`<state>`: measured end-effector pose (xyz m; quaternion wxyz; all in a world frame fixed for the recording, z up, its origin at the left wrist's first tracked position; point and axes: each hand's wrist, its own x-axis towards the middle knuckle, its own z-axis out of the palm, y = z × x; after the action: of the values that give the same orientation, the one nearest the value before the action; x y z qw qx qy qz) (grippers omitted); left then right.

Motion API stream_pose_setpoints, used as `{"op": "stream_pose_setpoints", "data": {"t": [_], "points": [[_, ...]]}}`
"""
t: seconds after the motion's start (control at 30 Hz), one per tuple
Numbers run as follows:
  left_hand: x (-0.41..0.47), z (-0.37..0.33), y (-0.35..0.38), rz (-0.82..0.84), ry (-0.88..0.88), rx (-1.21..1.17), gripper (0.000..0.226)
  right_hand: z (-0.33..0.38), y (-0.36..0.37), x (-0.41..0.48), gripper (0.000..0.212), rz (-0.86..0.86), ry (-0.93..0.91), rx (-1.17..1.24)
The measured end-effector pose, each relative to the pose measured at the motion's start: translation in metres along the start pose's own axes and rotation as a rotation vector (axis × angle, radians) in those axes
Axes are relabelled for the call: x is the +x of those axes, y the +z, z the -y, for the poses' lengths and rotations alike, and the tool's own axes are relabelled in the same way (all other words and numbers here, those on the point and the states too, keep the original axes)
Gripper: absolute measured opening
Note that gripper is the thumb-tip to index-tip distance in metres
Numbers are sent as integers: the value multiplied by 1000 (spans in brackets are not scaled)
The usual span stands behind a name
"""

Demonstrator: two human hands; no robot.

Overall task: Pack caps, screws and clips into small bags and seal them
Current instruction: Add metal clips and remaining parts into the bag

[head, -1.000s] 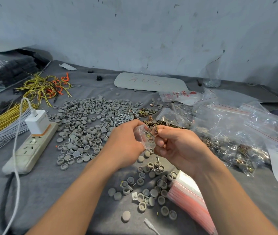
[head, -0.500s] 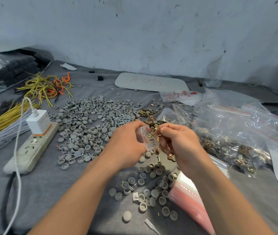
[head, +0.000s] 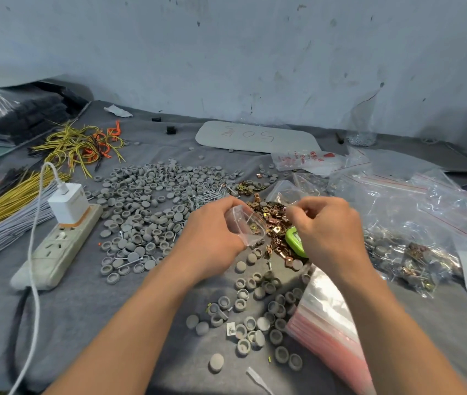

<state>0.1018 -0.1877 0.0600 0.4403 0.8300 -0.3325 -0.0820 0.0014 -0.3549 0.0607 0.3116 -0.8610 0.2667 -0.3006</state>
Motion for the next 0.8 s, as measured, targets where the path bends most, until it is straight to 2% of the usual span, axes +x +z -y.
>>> {"op": "stream_pose_setpoints", "data": {"t": [0.13, 0.2, 0.27, 0.37, 0.47, 0.6, 0.7, 0.8], "points": [[2, 0, -3, -25, -14, 7, 33, -10, -4, 1, 12, 287, 80, -559], [1, 0, -3, -26, -19, 7, 33, -6, -1, -2, 9, 379, 79, -689], [1, 0, -4, -22, -17, 15, 34, -1, 3, -5, 17, 410, 82, -718], [0, -2, -3, -19, -14, 38, 35, 4, 12, -7, 13, 383, 89, -747], [0, -2, -3, -16, -15, 47, 37, 8, 18, -9, 26, 395, 103, -757], [0, -1, -4, -12, -14, 52, 37, 5, 22, -10, 21, 386, 56, -733], [0, -1, -5, -9, -15, 44, 36, 1, 19, -9, 7, 339, 25, -717], [0, -2, -5, -5, -14, 50, 37, 1, 19, -6, 15, 336, 44, -719]]}}
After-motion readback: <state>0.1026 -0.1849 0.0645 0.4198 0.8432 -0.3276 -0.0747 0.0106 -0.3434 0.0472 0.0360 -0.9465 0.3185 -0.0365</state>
